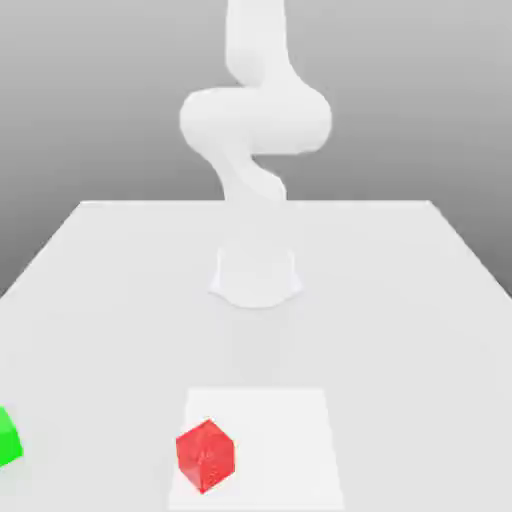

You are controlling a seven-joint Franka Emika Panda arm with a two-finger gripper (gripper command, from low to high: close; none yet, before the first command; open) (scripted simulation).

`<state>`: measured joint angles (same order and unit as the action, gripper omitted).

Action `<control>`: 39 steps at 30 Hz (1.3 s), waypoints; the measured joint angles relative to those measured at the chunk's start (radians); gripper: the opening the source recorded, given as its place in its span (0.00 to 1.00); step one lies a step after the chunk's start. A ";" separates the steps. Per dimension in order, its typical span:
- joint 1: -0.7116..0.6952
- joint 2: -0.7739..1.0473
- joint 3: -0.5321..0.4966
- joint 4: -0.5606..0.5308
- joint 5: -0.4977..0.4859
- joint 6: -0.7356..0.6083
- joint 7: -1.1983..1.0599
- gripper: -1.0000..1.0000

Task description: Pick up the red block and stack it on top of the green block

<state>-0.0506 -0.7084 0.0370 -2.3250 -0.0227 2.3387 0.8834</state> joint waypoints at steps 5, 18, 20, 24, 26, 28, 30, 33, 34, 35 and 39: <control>-0.097 0.189 0.067 -0.051 -0.049 0.079 0.173 0.50; -0.226 0.661 0.108 -0.180 -0.129 0.279 0.576 0.50; -0.236 0.729 0.105 -0.201 -0.111 0.312 0.616 0.50; -0.241 0.861 0.109 -0.235 -0.050 0.385 0.666 0.50; -0.233 0.931 0.097 -0.229 -0.062 0.440 0.686 0.50; -0.218 1.004 0.076 -0.219 -0.084 0.500 0.705 0.50; -0.209 1.037 0.065 -0.214 -0.095 0.527 0.714 0.00; -0.208 1.037 0.065 -0.214 -0.096 0.529 0.714 0.00; -0.208 1.037 0.065 -0.214 -0.097 0.529 0.715 0.00; -0.204 1.054 0.059 -0.212 -0.102 0.543 0.719 0.00; -0.226 0.958 0.088 -0.227 -0.065 0.463 0.692 0.00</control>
<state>-0.2761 0.2494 0.1251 -2.5517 -0.0877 2.8017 1.5753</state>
